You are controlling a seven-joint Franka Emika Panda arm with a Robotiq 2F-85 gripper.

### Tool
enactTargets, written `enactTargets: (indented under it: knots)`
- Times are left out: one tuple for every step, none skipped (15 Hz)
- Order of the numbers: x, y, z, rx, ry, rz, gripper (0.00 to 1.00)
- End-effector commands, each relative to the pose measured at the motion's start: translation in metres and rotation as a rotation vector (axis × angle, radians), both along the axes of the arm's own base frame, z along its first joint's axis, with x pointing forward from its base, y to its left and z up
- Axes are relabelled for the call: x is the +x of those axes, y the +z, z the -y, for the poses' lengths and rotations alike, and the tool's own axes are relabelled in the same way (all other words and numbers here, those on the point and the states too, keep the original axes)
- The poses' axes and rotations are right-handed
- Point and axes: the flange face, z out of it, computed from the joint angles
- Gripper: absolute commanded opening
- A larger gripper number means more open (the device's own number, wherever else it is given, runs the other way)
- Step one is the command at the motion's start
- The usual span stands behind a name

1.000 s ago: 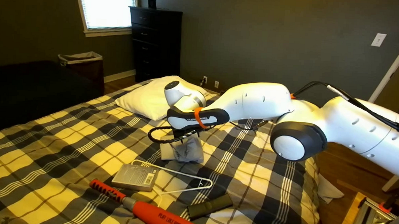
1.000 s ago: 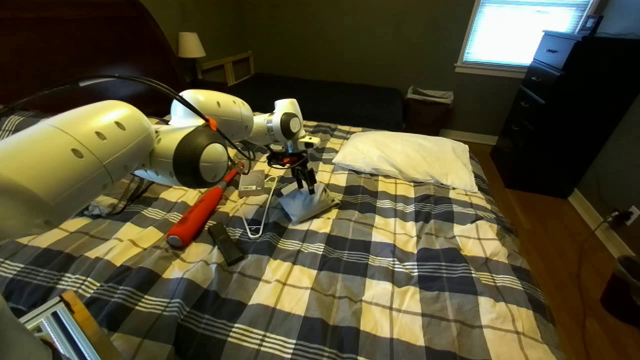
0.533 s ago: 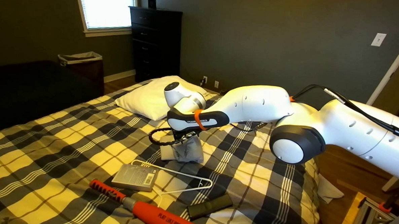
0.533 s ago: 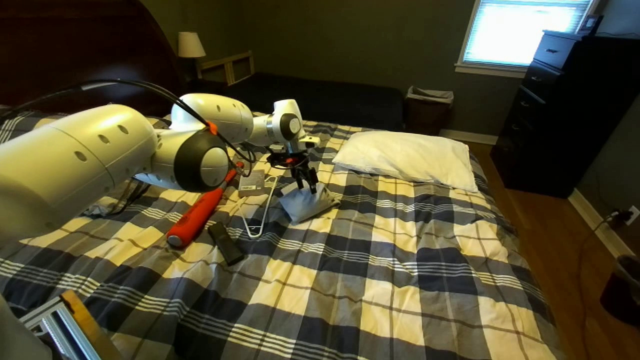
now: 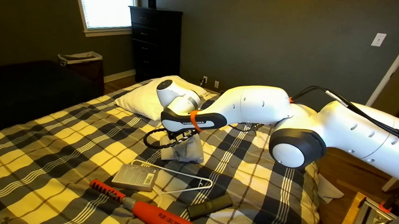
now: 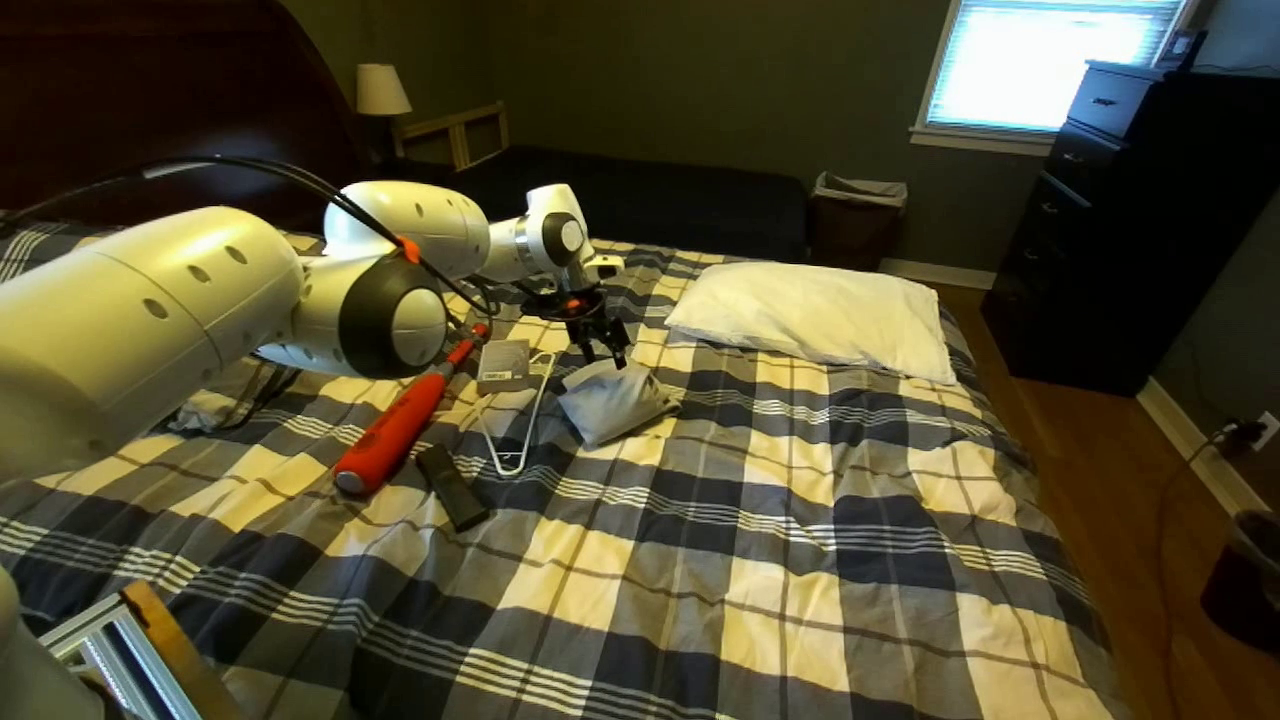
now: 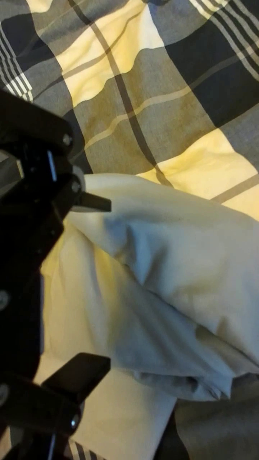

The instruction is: Raise one grey cloth, then put it on the bed

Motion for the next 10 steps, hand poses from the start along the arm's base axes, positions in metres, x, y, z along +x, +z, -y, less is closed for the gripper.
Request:
enactTargets:
  knots:
    - [0.0, 0.0, 0.003, -0.004, -0.001, -0.007, 1.0]
    - [0.0, 0.0, 0.004, -0.005, -0.003, -0.009, 1.0]
    - [0.0, 0.0, 0.004, -0.005, -0.003, -0.009, 1.0]
    - [0.0, 0.0, 0.004, -0.005, -0.003, -0.009, 1.0]
    - [0.0, 0.0, 0.003, -0.005, -0.002, -0.009, 1.0]
    - [0.0, 0.0, 0.004, 0.017, -0.064, 0.007, 1.0]
    - [0.001, -0.003, 0.003, 0.047, -0.097, 0.027, 1.0]
    - [0.001, -0.006, 0.001, 0.065, -0.144, 0.047, 1.0]
    - [0.001, -0.009, -0.003, 0.077, -0.18, 0.07, 1.0]
    - [0.0, -0.013, -0.006, 0.086, -0.208, 0.085, 1.0]
